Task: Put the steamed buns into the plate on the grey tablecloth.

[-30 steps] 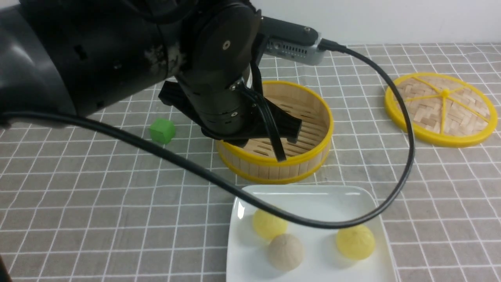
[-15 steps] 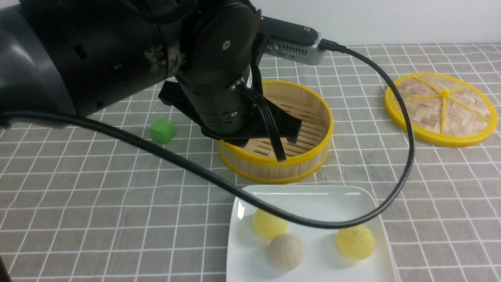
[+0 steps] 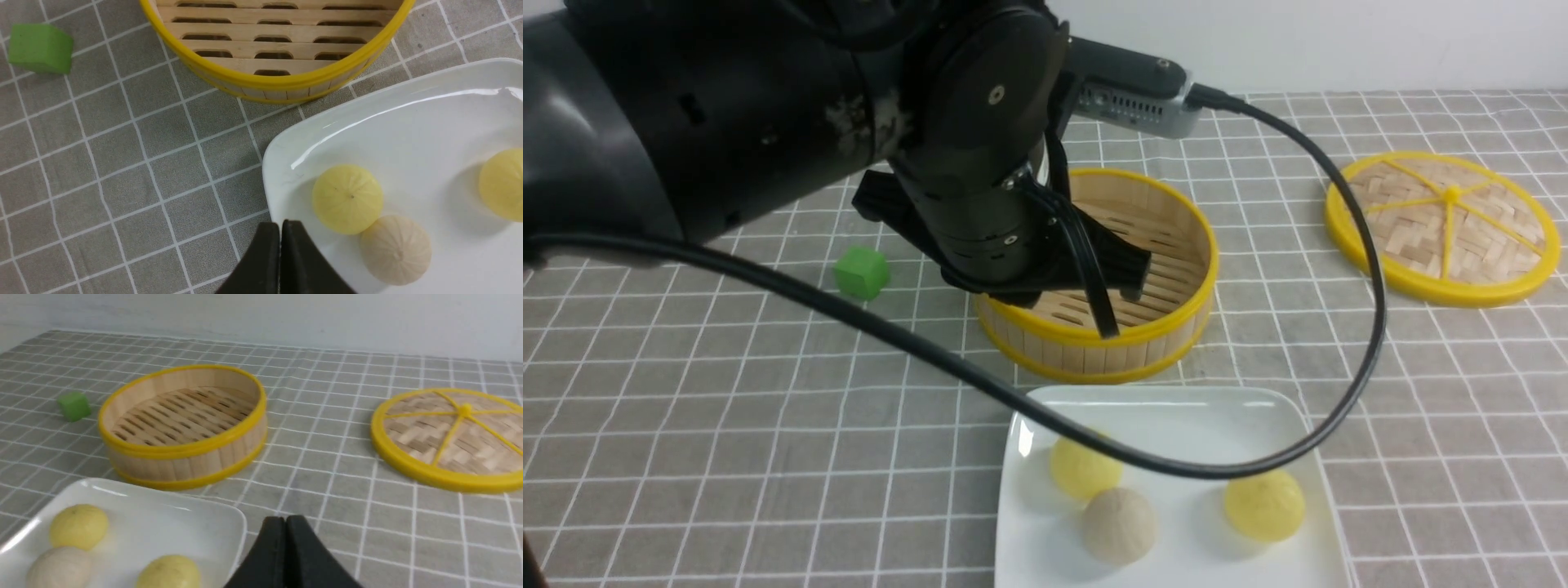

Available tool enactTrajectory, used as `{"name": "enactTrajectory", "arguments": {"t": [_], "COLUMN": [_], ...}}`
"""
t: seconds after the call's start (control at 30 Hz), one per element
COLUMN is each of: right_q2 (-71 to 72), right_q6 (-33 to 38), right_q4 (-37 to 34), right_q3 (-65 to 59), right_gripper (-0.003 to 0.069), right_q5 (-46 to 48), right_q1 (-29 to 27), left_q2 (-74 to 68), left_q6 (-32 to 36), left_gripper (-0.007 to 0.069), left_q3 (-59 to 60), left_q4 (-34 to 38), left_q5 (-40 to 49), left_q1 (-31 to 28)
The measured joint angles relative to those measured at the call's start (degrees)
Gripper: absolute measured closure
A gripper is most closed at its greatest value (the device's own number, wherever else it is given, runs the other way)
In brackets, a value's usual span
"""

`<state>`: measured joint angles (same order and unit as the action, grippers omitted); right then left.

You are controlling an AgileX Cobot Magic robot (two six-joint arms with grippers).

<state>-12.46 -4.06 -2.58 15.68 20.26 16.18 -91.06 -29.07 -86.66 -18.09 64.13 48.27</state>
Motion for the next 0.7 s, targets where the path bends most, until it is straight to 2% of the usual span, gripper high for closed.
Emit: {"name": "enactTrajectory", "arguments": {"t": [0.23, 0.43, 0.7], "right_q2": [9.40, 12.69, 13.05], "right_q6": [-0.05, -0.20, -0.17], "right_q4": [1.17, 2.58, 2.91], "right_q3": [-11.30, -16.54, -16.53], "right_gripper": [0.0649, 0.0642, 0.0631], "right_q5": [0.30, 1.05, 1.79], "right_q1": [-8.12, -9.81, -11.58], "left_q2": [0.00, 0.57, 9.32], "left_q6": [0.00, 0.00, 0.00], "left_gripper": [0.0599, 0.0599, 0.0599], "left_q3": [0.00, 0.00, 0.00], "left_q4": [-1.00, -3.38, -5.17], "left_q5": [-0.18, 0.06, 2.83], "left_q1": [0.00, 0.00, 0.00]}}
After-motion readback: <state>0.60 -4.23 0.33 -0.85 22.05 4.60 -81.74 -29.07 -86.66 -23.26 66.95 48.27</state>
